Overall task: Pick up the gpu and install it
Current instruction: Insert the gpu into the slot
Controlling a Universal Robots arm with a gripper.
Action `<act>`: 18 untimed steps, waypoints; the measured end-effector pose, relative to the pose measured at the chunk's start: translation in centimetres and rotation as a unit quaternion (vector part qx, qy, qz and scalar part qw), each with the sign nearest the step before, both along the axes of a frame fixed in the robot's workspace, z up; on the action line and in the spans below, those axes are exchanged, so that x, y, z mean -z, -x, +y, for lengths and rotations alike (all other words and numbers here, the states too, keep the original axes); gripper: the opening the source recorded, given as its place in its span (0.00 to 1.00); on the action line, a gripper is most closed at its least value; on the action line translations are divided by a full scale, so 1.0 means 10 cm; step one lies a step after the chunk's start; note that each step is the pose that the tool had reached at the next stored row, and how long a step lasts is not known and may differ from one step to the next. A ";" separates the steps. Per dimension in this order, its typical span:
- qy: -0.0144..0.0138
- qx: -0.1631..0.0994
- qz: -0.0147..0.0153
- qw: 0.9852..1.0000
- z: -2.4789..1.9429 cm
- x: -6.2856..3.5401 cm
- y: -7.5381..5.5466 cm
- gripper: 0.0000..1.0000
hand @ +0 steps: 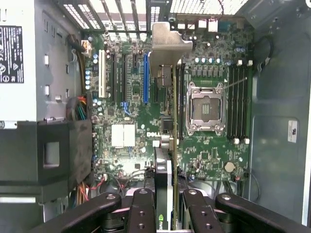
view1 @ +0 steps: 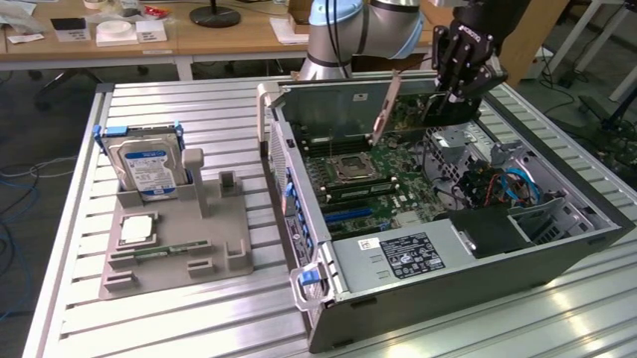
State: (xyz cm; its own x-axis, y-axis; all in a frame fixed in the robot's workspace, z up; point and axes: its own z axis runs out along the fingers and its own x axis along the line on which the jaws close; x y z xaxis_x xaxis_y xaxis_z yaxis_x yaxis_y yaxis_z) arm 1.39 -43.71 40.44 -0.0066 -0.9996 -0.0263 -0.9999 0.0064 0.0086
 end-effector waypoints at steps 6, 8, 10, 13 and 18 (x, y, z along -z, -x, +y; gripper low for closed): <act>0.000 0.000 -0.001 1.000 0.000 0.071 0.05 0.27; 0.000 -0.001 -0.001 1.000 0.000 0.098 0.05 0.27; 0.000 -0.001 0.000 1.000 0.000 0.109 0.05 0.27; 0.000 -0.001 0.000 1.000 0.000 0.110 0.05 0.27; -0.001 -0.001 -0.001 1.000 0.000 0.126 0.08 0.27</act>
